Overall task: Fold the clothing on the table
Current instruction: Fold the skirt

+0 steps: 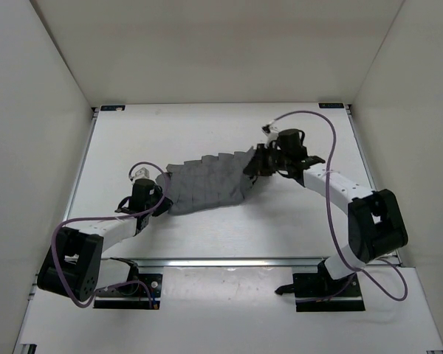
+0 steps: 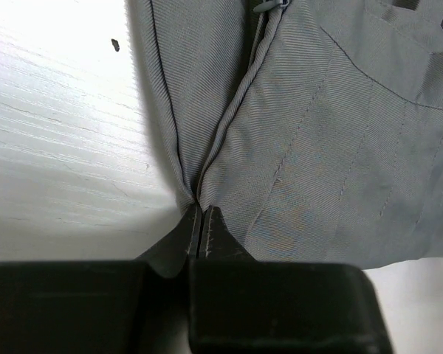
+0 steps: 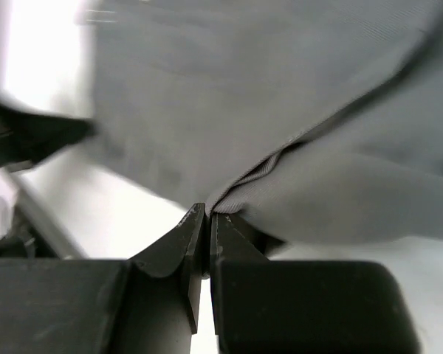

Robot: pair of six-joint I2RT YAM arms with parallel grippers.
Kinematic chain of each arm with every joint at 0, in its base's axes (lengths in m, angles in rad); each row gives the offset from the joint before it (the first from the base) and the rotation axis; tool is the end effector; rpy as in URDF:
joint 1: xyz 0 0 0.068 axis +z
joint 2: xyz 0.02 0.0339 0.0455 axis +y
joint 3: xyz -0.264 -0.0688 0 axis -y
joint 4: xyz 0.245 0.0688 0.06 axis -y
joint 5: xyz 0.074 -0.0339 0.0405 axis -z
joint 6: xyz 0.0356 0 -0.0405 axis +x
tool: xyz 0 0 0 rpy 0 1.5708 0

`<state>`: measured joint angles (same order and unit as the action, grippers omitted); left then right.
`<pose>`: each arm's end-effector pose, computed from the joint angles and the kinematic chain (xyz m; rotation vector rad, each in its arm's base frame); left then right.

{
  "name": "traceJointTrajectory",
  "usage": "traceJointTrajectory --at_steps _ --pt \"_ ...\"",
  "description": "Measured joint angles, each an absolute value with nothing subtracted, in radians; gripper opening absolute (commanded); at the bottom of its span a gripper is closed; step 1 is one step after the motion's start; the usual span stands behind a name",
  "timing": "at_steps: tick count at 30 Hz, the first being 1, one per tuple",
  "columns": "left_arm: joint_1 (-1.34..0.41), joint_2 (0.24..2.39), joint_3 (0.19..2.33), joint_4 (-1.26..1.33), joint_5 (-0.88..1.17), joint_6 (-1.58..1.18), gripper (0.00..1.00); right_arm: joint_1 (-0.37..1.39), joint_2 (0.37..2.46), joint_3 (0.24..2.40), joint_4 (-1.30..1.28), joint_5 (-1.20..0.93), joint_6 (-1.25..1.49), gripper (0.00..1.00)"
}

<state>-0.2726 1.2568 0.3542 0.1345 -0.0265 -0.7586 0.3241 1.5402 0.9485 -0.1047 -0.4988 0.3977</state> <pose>0.2084 -0.0573 0.1333 -0.5879 2.3156 -0.4723 0.3069 0.1211 0.2230 -0.1910 2.3333 0.9376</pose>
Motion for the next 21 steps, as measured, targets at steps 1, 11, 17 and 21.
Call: traceJointTrajectory --at_steps 1,11,17,21 --pt "-0.273 1.256 0.354 0.136 -0.027 -0.759 0.00 0.363 1.541 0.986 -0.094 -0.511 0.395 0.01" --pt "-0.271 1.253 0.337 0.159 -0.026 -0.764 0.00 0.672 1.817 1.232 0.072 -0.784 0.410 0.00" --pt "-0.268 1.249 0.331 0.166 -0.025 -0.768 0.00 0.750 2.050 1.380 0.000 -0.885 0.381 0.00" --pt "-0.268 1.241 0.319 0.173 -0.025 -0.768 0.00 0.775 2.081 1.423 -0.027 -0.899 0.377 0.00"
